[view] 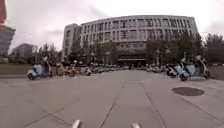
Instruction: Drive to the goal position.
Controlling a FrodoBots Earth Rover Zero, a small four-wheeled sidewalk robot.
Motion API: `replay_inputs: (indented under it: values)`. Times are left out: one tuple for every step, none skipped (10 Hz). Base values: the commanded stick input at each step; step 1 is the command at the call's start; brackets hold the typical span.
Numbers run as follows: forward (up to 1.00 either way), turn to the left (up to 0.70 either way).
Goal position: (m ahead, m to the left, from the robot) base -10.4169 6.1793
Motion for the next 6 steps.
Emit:
replay_inputs:
  values:
    - [0.0, 0.7]
    - [0.0, 0.7]
    - [0.0, 0.7]
    - [0.0, 0.7]
    - [0.0, 0.7]
    - [0.0, 0.7]
